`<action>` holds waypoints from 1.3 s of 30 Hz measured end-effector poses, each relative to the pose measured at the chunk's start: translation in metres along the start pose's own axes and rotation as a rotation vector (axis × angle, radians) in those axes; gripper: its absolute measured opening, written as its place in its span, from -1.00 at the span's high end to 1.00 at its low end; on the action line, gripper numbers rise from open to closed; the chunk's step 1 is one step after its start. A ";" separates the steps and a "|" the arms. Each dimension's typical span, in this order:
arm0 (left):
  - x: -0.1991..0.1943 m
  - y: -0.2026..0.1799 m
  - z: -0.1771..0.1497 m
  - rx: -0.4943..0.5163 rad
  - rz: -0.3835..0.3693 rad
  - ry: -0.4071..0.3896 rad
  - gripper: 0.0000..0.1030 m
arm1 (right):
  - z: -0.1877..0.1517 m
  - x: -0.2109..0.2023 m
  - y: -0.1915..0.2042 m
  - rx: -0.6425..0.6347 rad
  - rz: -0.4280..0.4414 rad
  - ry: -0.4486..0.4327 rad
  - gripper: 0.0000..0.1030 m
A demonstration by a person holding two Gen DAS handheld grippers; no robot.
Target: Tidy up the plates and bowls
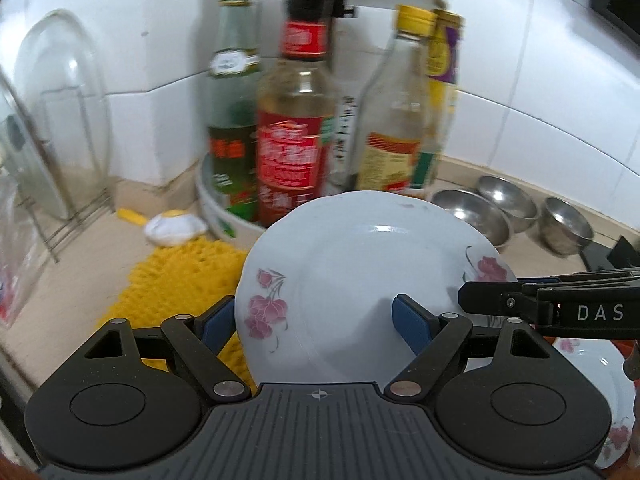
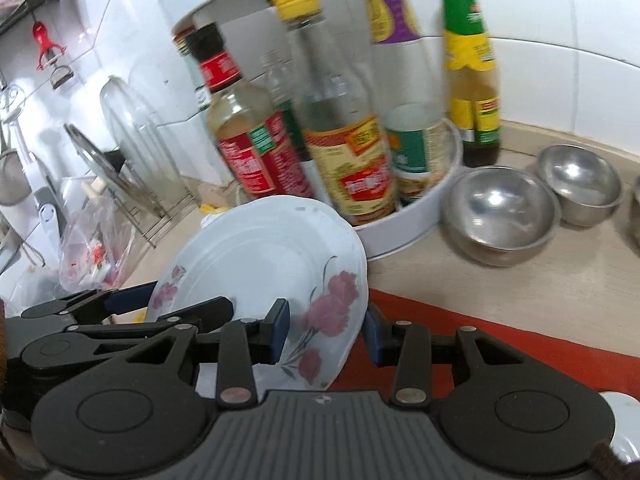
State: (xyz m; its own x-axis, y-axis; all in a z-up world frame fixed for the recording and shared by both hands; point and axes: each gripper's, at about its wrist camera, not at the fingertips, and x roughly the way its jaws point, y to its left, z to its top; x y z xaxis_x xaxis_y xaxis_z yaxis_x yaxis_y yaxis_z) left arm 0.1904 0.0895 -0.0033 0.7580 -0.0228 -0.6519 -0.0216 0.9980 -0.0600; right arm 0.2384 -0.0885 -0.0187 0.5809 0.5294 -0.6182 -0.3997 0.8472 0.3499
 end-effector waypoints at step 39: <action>0.011 -0.220 -0.062 0.339 -0.332 0.138 -0.70 | -0.125 -0.154 -0.166 0.329 -0.331 -0.037 0.30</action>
State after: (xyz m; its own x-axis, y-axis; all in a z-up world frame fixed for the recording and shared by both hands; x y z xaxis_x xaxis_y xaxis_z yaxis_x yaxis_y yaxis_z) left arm 0.1632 -0.1343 -0.0438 0.5939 -0.3272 -0.7350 0.4369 0.8983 -0.0469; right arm 0.1267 -0.3157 -0.0693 0.6666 0.2240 -0.7110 0.0542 0.9367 0.3459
